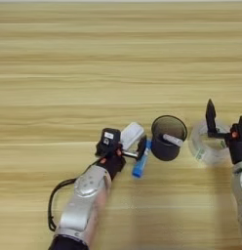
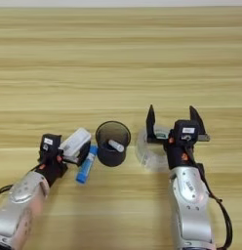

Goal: Move the objects on the table

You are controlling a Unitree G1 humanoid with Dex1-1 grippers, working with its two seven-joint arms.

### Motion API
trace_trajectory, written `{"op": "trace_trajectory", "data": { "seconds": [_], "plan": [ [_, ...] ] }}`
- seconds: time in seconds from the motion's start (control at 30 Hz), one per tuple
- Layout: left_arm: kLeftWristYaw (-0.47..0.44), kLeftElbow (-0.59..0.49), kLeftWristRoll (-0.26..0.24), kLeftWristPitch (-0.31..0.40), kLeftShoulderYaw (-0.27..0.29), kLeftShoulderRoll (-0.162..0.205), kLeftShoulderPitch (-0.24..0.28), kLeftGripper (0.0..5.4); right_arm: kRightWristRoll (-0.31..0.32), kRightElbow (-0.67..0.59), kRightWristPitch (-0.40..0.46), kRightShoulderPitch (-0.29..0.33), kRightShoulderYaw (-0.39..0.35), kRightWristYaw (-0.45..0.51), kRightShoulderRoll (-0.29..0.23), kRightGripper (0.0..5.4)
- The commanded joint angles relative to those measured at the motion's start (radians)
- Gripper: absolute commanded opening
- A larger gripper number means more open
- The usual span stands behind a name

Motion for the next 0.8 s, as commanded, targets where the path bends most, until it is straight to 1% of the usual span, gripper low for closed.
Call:
{"op": "trace_trajectory", "data": {
  "seconds": [0.03, 0.23, 0.33, 0.4, 0.43, 0.5, 0.63, 0.7, 0.8],
  "plan": [
    [0.009, 0.017, 0.048, -0.029, 0.027, 0.044, -0.027, 5.38, -0.002, -0.008, 0.010, 0.001, 0.002, 0.001, 0.003, 5.40],
    [0.012, 0.068, 0.100, -0.069, 0.046, 0.085, -0.048, 5.38, -0.002, -0.008, 0.010, 0.001, 0.002, 0.001, 0.004, 5.40],
    [0.002, 0.104, 0.117, -0.084, 0.050, 0.104, -0.059, 5.38, -0.004, -0.009, 0.010, 0.001, 0.003, 0.000, 0.005, 5.40],
    [-0.011, 0.126, 0.131, -0.092, 0.049, 0.123, -0.065, 5.38, -0.005, -0.011, 0.011, 0.001, 0.004, -0.001, 0.007, 5.40],
    [-0.022, 0.134, 0.131, -0.094, 0.050, 0.131, -0.066, 5.38, -0.005, -0.011, 0.012, 0.001, 0.005, -0.002, 0.007, 5.40],
    [-0.051, 0.144, 0.114, -0.091, 0.057, 0.142, -0.068, 5.38, -0.006, -0.012, 0.012, 0.001, 0.006, -0.003, 0.008, 5.40],
    [-0.084, 0.169, 0.095, -0.089, 0.074, 0.157, -0.078, 5.38, -0.006, -0.012, 0.013, 0.002, 0.006, -0.003, 0.009, 5.40],
    [-0.094, 0.186, 0.096, -0.088, 0.082, 0.157, -0.083, 5.38, -0.006, -0.011, 0.013, 0.001, 0.006, -0.003, 0.009, 5.40],
    [-0.122, 0.197, 0.082, -0.083, 0.088, 0.152, -0.086, 5.38, -0.006, -0.010, 0.012, 0.000, 0.007, -0.004, 0.009, 5.40]
  ]
}}
